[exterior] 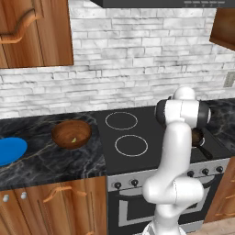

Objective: Place the chicken drumstick on the plate and place the lemon wedge on the same plate.

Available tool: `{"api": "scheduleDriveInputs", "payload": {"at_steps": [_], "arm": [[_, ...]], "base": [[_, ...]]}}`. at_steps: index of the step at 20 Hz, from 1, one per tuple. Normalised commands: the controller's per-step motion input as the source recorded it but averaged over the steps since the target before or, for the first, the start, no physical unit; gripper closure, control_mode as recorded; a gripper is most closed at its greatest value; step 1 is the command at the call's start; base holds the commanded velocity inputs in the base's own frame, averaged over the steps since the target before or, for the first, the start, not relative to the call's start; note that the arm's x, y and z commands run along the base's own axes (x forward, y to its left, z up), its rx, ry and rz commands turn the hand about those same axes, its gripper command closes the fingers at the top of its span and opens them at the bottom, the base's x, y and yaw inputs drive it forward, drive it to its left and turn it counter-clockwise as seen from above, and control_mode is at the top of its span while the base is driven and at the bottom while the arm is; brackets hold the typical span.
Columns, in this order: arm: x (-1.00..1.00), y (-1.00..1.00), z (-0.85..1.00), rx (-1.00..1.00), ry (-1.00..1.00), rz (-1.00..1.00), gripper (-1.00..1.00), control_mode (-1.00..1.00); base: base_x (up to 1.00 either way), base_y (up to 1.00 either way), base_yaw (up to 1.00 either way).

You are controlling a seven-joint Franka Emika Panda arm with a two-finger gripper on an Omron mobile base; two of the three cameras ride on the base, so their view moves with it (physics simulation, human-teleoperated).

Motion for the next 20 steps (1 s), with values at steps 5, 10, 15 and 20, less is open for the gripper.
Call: {"api": "scheduleDriveInputs", "payload": {"at_steps": [5, 10, 15, 20], "arm": [[0.0, -0.02, -0.18, 0.0, 0.01, 0.0, 1.0, -1.0], [0.0, 0.0, -0.14, 0.03, 0.01, 0.0, 1.0, -1.0], [-0.1, 0.07, 0.18, 0.01, 0.0, 0.0, 1.0, -1.0], [-0.22, 0.14, 0.5, 0.0, 0.0, 0.0, 1.0, -1.0]], "base": [[0.0, 0.0, 0.0], [0.0, 0.0, 0.0], [0.0, 0.0, 0.0], [0.0, 0.0, 0.0]]}}
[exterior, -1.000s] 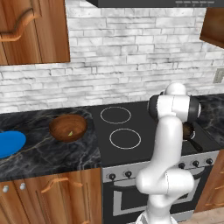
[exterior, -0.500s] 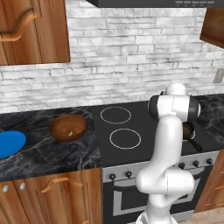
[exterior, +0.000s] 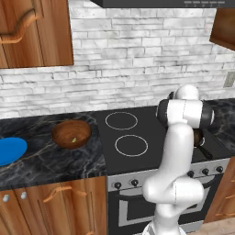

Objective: Place the chicken drumstick on the plate and place the lemon wedge on the same plate.

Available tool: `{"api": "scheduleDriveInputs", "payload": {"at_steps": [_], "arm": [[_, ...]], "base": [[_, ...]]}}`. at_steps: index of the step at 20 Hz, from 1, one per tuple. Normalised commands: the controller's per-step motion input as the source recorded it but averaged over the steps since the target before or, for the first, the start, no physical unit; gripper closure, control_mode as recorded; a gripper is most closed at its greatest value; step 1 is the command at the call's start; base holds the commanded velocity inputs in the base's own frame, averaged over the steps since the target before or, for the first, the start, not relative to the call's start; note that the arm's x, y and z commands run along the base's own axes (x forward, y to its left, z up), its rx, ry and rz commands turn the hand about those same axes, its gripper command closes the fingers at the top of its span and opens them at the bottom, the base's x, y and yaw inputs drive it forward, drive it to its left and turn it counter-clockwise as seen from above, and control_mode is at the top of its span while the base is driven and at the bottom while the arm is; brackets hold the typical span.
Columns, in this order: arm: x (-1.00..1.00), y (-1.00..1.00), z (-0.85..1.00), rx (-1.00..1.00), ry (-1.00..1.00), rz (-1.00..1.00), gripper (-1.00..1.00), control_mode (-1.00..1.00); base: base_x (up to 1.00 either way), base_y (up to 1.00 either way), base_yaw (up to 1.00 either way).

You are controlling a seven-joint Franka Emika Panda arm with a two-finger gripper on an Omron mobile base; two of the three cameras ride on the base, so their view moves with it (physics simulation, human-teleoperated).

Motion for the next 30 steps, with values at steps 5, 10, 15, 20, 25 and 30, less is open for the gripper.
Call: {"api": "scheduleDriveInputs", "payload": {"at_steps": [5, 10, 15, 20, 25, 30], "arm": [[-0.25, 0.25, 0.48, 0.0, 0.0, 0.0, 1.0, -1.0], [-0.33, 0.34, 0.31, 0.0, 0.0, 0.0, 1.0, -1.0], [-0.36, 0.34, 0.3, 0.0, -0.02, 0.0, 1.0, -1.0], [-0.36, 0.33, 0.17, 0.0, -0.09, 0.0, 1.0, -1.0], [-0.29, 0.34, 0.14, 0.0, 0.0, 0.0, 1.0, -1.0], [-0.27, 0.36, 0.04, 0.0, 0.0, -0.02, 1.0, -1.0]], "base": [[0.0, 0.0, 0.0], [0.0, 0.0, 0.0], [0.0, 0.0, 0.0], [0.0, 0.0, 0.0], [0.0, 0.0, 0.0], [0.0, 0.0, 0.0]]}}
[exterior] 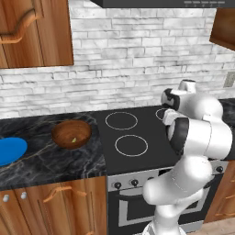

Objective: Place the chicken drumstick on the plate and place the lemon wedge on the same plate.

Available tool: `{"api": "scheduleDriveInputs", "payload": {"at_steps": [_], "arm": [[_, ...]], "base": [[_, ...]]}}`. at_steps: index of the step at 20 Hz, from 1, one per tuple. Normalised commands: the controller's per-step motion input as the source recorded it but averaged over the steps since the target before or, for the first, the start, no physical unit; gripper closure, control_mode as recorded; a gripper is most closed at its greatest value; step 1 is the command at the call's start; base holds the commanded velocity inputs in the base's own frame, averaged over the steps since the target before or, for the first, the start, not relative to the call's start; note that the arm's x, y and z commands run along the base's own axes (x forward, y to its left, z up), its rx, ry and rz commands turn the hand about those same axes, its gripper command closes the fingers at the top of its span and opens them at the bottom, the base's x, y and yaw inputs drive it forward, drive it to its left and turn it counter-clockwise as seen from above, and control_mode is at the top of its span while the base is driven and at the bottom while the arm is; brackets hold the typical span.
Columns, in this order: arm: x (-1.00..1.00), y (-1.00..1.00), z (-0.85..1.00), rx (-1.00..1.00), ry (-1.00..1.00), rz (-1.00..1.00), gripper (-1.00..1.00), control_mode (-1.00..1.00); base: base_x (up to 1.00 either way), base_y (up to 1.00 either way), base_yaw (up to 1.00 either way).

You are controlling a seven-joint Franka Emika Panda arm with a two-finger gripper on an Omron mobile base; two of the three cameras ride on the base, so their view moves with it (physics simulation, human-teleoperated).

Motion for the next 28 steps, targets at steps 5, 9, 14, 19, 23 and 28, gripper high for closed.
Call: {"api": "scheduleDriveInputs", "payload": {"at_steps": [5, 9, 14, 19, 23, 28], "arm": [[-0.25, 0.33, 0.01, 0.0, 0.0, -0.06, 1.0, -1.0], [-0.04, 0.11, 0.0, 0.0, 0.0, -0.01, 1.0, -1.0], [0.0, 0.0, 0.0, 0.0, 0.0, 0.0, 1.0, 1.0], [0.0, 0.0, 0.0, 0.0, 0.0, 0.0, 1.0, 1.0], [0.0, 0.0, 0.0, 0.0, 0.0, 0.0, 1.0, 1.0], [0.0, 0.0, 0.0, 0.0, 0.0, 0.0, 1.0, 1.0]], "base": [[0.0, 0.0, 0.0], [0.0, 0.0, 0.0], [-0.11, 0.0, 0.0], [-0.47, 0.12, 0.01], [-0.18, 0.59, 0.0], [-0.01, 0.85, 0.0]]}}
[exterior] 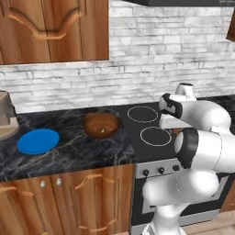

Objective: Place the chicken drumstick on the plate and place the lemon wedge on the same plate.

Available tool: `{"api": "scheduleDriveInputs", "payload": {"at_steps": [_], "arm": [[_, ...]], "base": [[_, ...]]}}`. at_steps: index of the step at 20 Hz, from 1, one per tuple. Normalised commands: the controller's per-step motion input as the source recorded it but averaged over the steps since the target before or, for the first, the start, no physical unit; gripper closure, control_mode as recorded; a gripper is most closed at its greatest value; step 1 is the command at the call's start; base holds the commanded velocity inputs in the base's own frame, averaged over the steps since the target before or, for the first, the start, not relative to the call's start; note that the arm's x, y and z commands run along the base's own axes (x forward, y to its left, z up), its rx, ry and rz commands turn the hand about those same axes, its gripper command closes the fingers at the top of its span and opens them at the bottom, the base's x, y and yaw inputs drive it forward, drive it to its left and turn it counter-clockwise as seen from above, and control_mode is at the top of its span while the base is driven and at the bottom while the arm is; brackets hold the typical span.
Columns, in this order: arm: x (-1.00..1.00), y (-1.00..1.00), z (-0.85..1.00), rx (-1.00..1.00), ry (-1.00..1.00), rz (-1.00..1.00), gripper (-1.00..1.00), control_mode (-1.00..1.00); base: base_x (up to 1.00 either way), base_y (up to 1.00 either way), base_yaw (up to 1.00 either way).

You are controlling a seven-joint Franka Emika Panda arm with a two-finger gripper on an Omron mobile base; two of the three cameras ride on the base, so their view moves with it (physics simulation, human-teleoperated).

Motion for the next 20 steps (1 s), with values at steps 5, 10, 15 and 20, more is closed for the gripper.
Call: {"api": "scheduleDriveInputs", "payload": {"at_steps": [5, 10, 15, 20], "arm": [[0.0, 0.0, 0.0, 0.0, 0.0, 0.0, 1.0, 1.0], [0.0, 0.0, 0.0, 0.0, 0.0, 0.0, 1.0, 1.0], [0.0, 0.0, 0.0, 0.0, 0.0, 0.0, 1.0, 1.0], [0.0, 0.0, 0.0, 0.0, 0.0, 0.0, 1.0, 1.0]], "base": [[0.0, 0.9, -0.01], [0.1, 0.89, -0.05], [0.29, 0.81, -0.08], [0.48, 0.66, -0.02]]}}
